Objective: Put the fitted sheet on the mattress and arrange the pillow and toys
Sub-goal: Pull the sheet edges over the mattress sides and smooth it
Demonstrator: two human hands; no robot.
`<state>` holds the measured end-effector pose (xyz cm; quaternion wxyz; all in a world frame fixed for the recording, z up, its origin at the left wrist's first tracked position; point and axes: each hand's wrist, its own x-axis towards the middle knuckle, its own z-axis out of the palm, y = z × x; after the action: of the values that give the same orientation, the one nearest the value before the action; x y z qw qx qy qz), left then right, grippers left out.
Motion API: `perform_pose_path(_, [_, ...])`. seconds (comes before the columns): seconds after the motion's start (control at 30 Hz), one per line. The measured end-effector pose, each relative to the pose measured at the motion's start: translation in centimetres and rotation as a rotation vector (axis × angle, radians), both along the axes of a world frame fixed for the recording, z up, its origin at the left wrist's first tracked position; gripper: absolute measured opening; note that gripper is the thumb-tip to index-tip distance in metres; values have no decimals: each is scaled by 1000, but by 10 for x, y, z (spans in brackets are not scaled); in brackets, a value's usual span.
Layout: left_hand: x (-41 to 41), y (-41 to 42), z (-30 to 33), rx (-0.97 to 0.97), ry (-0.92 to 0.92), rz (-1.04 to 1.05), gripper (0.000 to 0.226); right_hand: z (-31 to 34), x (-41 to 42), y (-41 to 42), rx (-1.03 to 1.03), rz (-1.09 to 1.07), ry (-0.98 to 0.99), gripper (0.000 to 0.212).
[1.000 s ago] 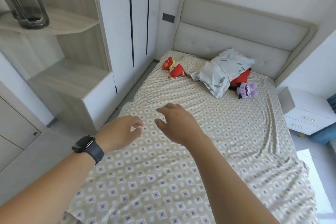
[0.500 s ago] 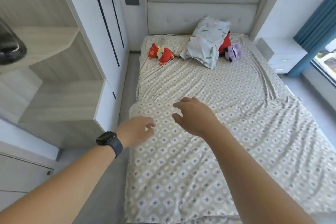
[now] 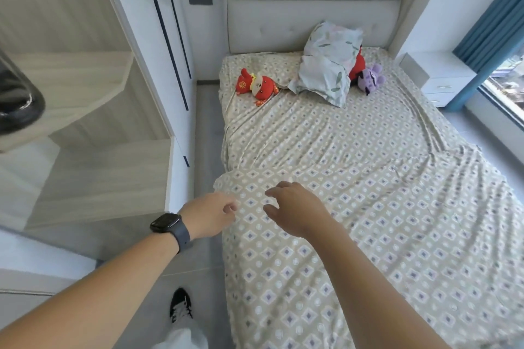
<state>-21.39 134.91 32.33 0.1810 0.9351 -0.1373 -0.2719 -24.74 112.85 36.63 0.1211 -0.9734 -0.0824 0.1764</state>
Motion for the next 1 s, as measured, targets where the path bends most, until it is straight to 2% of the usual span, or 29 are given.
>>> perform_pose_path(0.13, [72,58,-10,-17,8,-66,28,-14,71,77,0,-72,23,46])
perform_pose_path(0.23, [116,97,-7,-20,-40,-27,22,-21,118,129,44,-91,57,46])
perform_pose_path(0.4, [171,140,-14,-54,43,16,19,-37,171,160,29,-176,155,42])
perform_pose_path(0.53, [207,129,-50,-57,86,35,20,-59,192,146,-13,-229,225,40])
perform_pose_path(0.7, [244,85,-96,6,178,-25,27,-89,214,100,43,-368,243,38])
perform_pose_path(0.8, [288,55,-118,81,199,-75,24,-109,235,69,69,-445,279,37])
perform_pose_path(1.0, [387,24,-180,141,180,-3,25,-160,313,29,52,-446,334,39])
